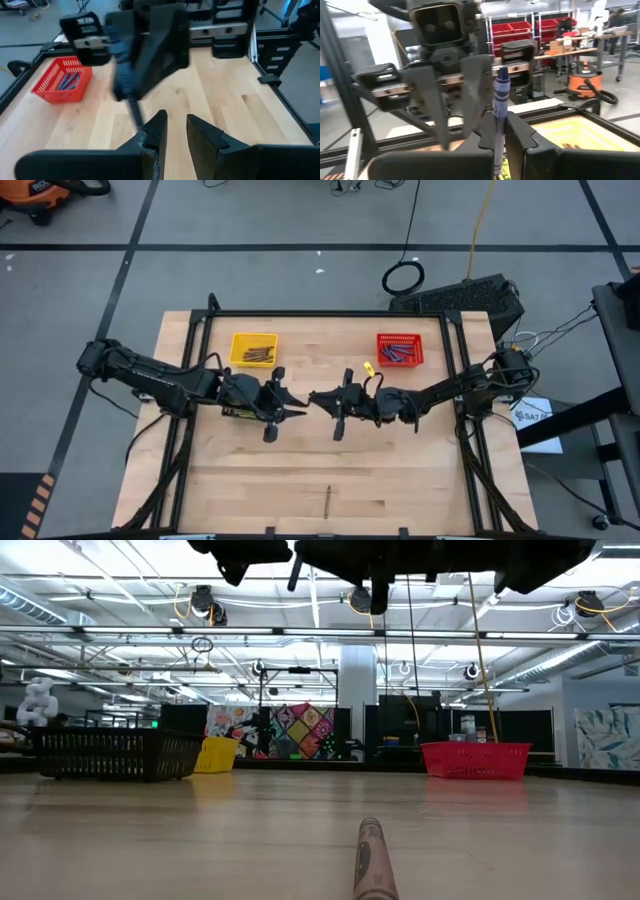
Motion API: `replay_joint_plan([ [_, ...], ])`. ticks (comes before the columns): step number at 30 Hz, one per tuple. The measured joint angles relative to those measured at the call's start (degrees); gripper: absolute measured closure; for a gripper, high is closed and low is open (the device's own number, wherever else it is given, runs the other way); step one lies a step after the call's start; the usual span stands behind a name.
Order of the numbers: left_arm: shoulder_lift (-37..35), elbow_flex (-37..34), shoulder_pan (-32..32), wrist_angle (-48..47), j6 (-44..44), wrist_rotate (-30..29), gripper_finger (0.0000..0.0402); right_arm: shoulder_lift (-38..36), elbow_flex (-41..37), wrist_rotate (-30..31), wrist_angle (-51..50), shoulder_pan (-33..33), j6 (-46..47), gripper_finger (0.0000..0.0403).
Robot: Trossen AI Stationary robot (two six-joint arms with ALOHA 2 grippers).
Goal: Sort crayons
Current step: Put the blue crayon into the red bin
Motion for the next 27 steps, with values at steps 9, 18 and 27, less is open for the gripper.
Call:
replay_joint_plan([
  [9, 0.0, 0.0, 0.0, -4.1, 0.0, -0.1, 0.0324, -1.2, 0.0, 9.5, -8.4, -1.7, -1.3, 0.0403],
  [18, 0.0, 0.0, 0.1, -11.8, 0.0, -0.2, 0.0324, -2.7, -0.1, 10.9, -25.9, -8.4, 7.1, 0.0403],
  [27, 0.0, 0.0, 0.1, -17.1, 0.0, -0.2, 0.0324, -4.3, -0.1, 14.2, -40.1, -15.1, 11.8, 0.0403],
])
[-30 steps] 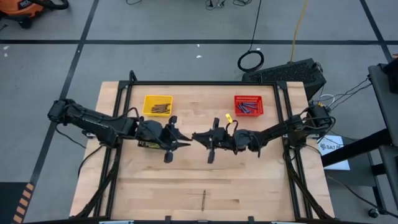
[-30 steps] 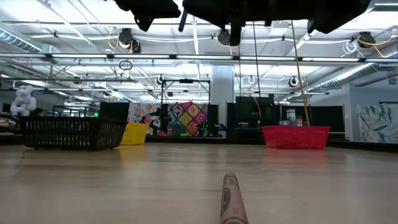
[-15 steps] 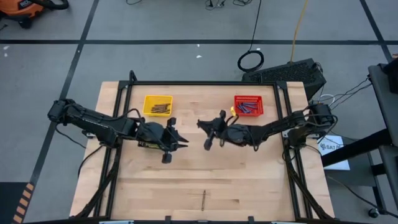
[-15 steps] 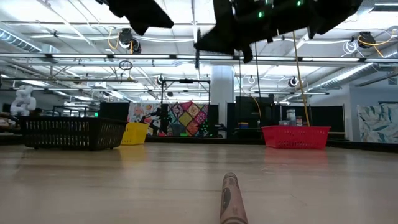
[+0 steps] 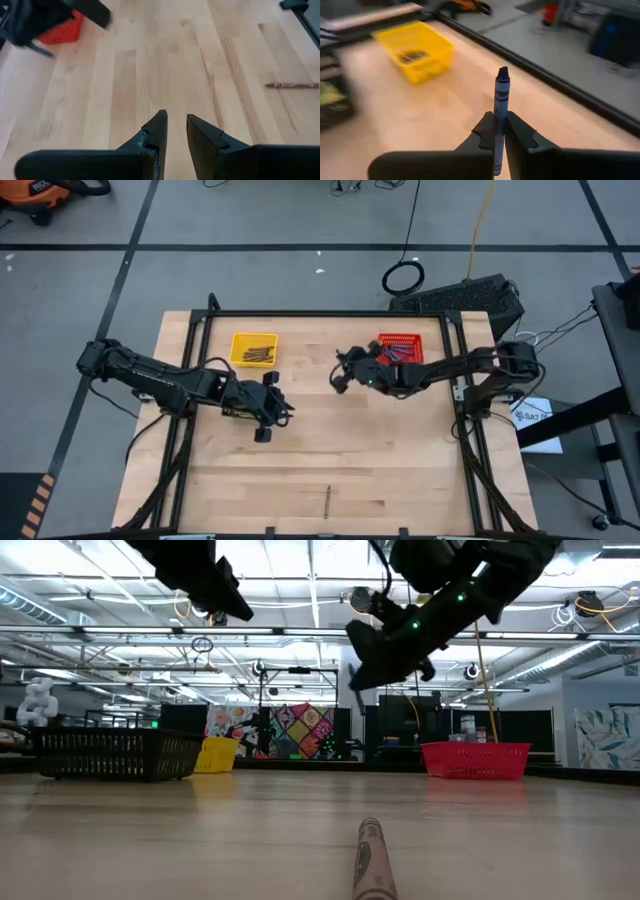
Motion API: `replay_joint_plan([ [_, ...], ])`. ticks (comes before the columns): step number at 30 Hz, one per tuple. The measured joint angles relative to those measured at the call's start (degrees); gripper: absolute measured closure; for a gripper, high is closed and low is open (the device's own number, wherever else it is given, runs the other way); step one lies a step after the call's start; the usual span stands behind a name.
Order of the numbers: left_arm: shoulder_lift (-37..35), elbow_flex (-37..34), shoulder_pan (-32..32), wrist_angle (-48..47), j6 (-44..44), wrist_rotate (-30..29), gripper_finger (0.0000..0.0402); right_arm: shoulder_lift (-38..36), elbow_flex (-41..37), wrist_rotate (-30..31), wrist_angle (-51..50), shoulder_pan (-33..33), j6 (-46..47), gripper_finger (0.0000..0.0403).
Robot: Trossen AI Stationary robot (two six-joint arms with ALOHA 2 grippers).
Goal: Sort crayons
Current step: Put the blue crayon into the red bin
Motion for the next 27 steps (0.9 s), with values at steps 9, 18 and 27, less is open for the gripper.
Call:
replay_joint_plan([
  [9, 0.0, 0.0, 0.0, -1.6, 0.0, 0.0, 0.0324, -11.3, 0.0, 0.7, -21.7, -6.3, 5.1, 0.0403],
  [18, 0.0, 0.0, 0.0, -1.4, 0.1, 0.0, 0.0324, -15.0, 0.0, 0.3, -44.0, -11.7, 10.6, 0.0403],
  [27, 0.0, 0.0, 0.0, -1.4, 0.1, 0.0, 0.0324, -12.8, 0.0, -4.0, -48.4, -17.7, 7.4, 0.0403],
])
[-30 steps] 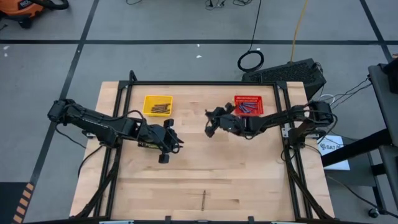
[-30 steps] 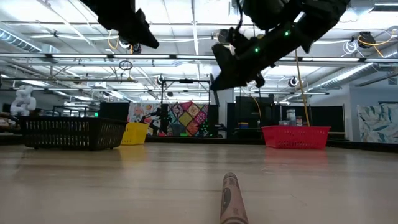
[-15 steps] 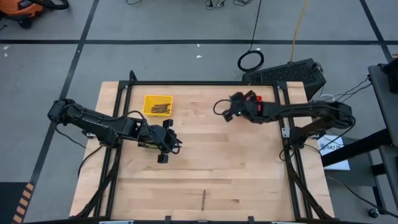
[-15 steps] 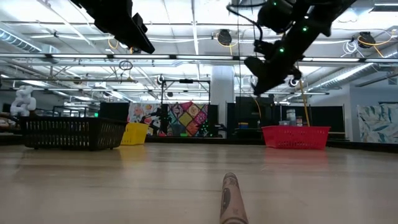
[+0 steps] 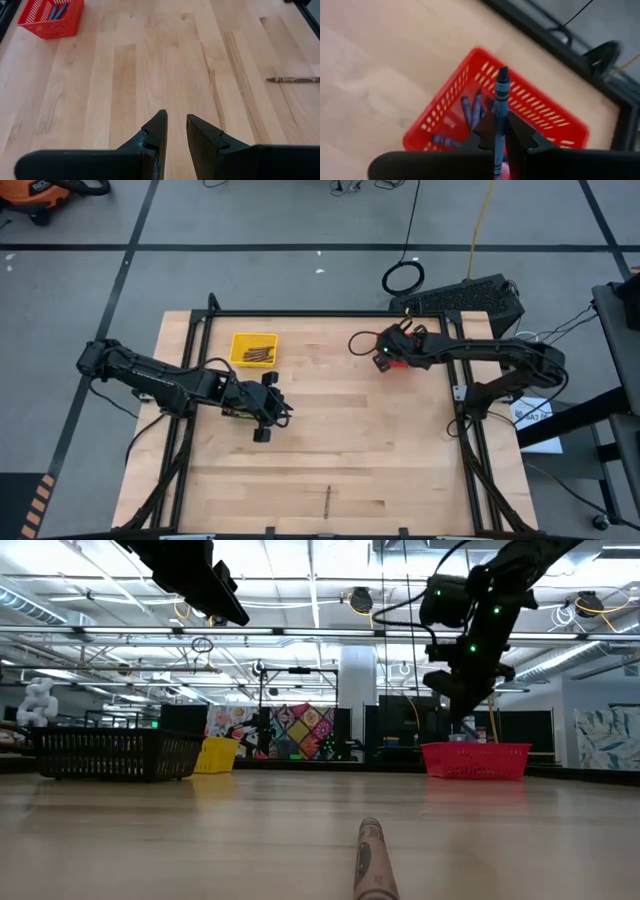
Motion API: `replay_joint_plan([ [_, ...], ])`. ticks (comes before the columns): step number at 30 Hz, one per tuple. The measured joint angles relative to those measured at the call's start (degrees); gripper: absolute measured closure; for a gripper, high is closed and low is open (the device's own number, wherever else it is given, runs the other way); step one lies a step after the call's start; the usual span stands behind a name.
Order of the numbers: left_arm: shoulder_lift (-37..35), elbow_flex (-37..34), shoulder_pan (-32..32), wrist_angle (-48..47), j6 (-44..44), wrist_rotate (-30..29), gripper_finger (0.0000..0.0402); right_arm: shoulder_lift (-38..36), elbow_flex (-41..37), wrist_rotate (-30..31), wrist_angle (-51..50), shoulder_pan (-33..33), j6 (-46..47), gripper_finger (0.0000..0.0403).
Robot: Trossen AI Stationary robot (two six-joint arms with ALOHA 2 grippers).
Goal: Sort crayons
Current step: Put the blue crayon into the red bin, then put the brown crayon into the yellow bin
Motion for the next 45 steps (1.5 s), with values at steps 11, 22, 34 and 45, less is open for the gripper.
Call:
replay_joint_plan([
  [11, 0.0, 0.0, 0.0, 0.0, 0.4, 0.0, 0.0324, 5.6, 0.0, -4.6, -2.8, -4.3, -2.6, 0.0394],
  [22, 0.0, 0.0, 0.0, 0.0, 0.5, 0.0, 0.0324, 6.3, 0.0, -4.5, -2.8, -4.3, -3.0, 0.0338],
  [34, 0.0, 0.0, 0.0, 0.0, 1.4, 2.5, 0.0324, 6.3, 1.3, -12.0, -3.2, -3.1, 3.0, 0.0308],
  [45, 1.6, 0.0, -1.6, 2.0, 6.2, 7.0, 0.0324, 6.3, 16.6, -11.9, -7.4, 4.8, 2.1, 0.0307],
])
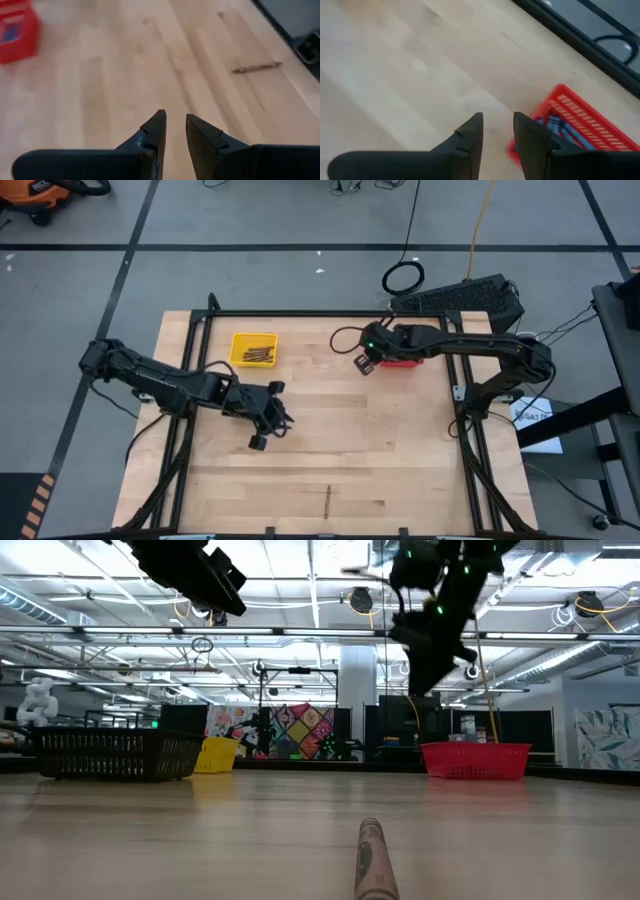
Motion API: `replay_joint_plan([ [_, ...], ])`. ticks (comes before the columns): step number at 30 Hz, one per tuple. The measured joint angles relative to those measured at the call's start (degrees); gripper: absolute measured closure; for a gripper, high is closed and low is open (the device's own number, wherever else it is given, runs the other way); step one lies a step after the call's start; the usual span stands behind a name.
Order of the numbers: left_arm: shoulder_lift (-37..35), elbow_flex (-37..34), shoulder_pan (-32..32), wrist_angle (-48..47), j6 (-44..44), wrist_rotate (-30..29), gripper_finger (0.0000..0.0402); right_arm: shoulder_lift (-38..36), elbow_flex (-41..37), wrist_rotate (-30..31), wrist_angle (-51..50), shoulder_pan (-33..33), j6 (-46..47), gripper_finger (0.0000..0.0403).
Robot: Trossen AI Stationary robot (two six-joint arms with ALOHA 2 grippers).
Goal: Sort crayons
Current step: Put the brown crayon into the yellow bin
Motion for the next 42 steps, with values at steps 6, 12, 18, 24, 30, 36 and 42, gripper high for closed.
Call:
replay_joint_plan([
  [6, 4.1, 0.0, -2.1, 0.5, 1.7, 1.6, 0.0324, 0.0, 6.4, -0.2, -3.4, 6.7, 2.0, 0.0307],
  [12, 7.2, 0.0, -3.8, 3.0, 7.8, 1.6, 0.0324, 0.0, 9.4, -1.6, -7.6, 13.8, 6.7, 0.0307],
  [18, 9.7, 0.1, -4.2, 8.0, 11.0, 1.6, 0.0324, 0.0, 9.6, -1.7, -9.0, 19.2, 11.5, 0.0307],
  [24, 13.9, 5.4, -4.1, 7.8, 12.0, 1.4, 0.0324, 0.0, 9.6, -1.5, -9.4, 21.7, 14.6, 0.0307],
  [30, 18.7, 11.1, -4.2, 3.4, 15.3, 1.5, 0.0324, 0.0, 9.6, 1.5, -11.3, 22.6, 16.6, 0.0307],
  [36, 22.1, 11.9, -6.4, 4.1, 27.9, 5.5, 0.0324, -1.4, 9.6, 1.9, -13.0, 22.6, 17.6, 0.0307],
  [42, 23.8, 11.8, -7.0, 5.3, 28.5, 5.2, 0.0324, -3.6, 9.6, 5.9, -13.1, 22.6, 19.4, 0.0307],
])
